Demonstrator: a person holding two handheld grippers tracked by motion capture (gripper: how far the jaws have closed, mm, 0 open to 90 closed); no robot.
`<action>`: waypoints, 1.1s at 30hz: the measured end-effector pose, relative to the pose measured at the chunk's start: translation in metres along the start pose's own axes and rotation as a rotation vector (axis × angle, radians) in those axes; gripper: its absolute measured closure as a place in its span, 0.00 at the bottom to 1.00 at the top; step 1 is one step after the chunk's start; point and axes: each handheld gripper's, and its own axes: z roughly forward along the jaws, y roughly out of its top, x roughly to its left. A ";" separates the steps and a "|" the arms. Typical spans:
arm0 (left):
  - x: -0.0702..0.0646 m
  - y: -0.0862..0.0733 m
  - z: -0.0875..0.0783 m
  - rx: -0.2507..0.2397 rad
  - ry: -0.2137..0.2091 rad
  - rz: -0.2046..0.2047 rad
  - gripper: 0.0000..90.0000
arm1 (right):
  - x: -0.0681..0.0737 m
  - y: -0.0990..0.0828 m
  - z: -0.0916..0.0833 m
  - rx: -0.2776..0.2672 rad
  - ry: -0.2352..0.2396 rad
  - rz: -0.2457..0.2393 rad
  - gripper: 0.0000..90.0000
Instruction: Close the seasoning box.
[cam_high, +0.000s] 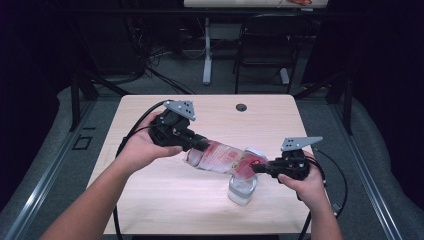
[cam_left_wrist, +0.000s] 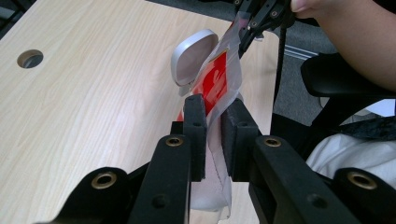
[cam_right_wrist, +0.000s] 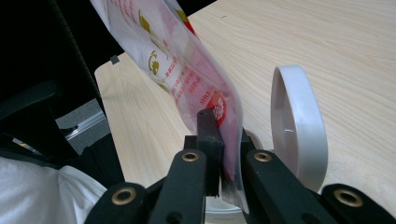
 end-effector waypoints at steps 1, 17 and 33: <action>0.000 0.000 0.000 0.000 0.000 -0.002 0.90 | 0.000 0.000 0.000 -0.002 0.002 0.003 0.99; 0.001 -0.009 -0.001 -0.012 0.001 -0.017 0.90 | 0.002 0.002 0.004 -0.007 -0.014 -0.013 0.99; 0.003 -0.016 0.001 -0.005 -0.001 -0.032 0.90 | 0.006 0.004 -0.001 -0.017 -0.010 -0.022 0.99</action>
